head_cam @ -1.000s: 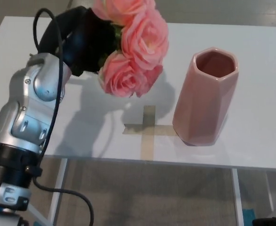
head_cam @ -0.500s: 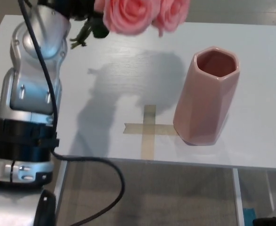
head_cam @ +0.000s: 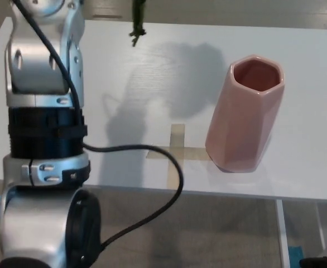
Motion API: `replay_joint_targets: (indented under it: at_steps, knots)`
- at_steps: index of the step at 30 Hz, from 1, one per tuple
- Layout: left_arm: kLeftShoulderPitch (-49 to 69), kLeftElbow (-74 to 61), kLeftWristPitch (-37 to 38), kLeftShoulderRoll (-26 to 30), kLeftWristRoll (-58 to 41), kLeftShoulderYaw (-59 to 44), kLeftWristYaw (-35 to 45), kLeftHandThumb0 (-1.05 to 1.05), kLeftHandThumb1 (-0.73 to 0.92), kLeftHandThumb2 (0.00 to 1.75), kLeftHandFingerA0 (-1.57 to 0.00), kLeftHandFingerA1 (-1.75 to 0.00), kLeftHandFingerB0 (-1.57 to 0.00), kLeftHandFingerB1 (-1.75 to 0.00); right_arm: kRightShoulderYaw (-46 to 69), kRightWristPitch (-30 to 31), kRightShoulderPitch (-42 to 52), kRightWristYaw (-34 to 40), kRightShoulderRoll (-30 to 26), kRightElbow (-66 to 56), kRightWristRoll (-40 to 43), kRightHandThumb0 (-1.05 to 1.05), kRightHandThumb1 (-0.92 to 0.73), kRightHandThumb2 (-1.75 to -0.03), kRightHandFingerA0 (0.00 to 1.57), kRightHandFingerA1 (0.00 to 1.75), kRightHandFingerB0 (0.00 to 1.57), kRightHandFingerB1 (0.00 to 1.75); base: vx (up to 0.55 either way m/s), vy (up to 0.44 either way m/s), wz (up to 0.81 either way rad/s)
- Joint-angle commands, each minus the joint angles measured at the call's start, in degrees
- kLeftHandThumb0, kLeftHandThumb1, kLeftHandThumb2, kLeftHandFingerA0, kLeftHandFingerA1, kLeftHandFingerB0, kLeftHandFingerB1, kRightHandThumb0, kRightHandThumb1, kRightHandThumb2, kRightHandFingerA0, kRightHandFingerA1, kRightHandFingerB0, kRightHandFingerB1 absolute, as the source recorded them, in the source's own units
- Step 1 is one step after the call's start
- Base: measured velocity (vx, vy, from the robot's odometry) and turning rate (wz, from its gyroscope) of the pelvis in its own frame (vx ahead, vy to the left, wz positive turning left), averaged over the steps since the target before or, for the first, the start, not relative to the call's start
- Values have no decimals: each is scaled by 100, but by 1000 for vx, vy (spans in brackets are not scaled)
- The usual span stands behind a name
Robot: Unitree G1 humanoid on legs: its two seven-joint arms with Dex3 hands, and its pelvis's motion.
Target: Use the left hand to pick up the rose and then lift and insert it into the pink vase.
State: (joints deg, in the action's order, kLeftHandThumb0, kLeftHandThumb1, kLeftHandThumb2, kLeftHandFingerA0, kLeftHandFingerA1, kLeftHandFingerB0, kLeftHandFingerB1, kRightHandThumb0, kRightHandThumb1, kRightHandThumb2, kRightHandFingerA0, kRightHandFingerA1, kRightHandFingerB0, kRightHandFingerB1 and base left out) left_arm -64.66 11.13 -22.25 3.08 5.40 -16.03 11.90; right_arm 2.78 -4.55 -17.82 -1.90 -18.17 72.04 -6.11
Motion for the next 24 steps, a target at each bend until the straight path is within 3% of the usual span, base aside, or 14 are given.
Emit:
replay_joint_targets:
  at_steps: [1, 9, 24]
  knots:
    - [-995, -463, -2427, -464, -1560, -703, -307, -20, 76, 64, -111, -140, -84, -74, 48, 35, 76, -32, -41, 50, 36, -35, -66, -60, 58, 41, 54, 39, 0, 0, 0]
    - [-1220, -465, -2709, -555, -1721, -824, -266, -20, 77, 64, -112, -138, -84, -73, 36, 22, 87, 11, -29, 49, 19, -35, -66, -59, 58, 41, 53, 39, 0, 0, 0]
    - [-1539, -750, -3194, -1224, -2122, -824, -626, -21, 79, 63, -114, -135, -83, -67, 68, 11, 270, 10, -12, 78, 40, -34, -66, -59, 59, 41, 55, 39, 0, 0, 0]
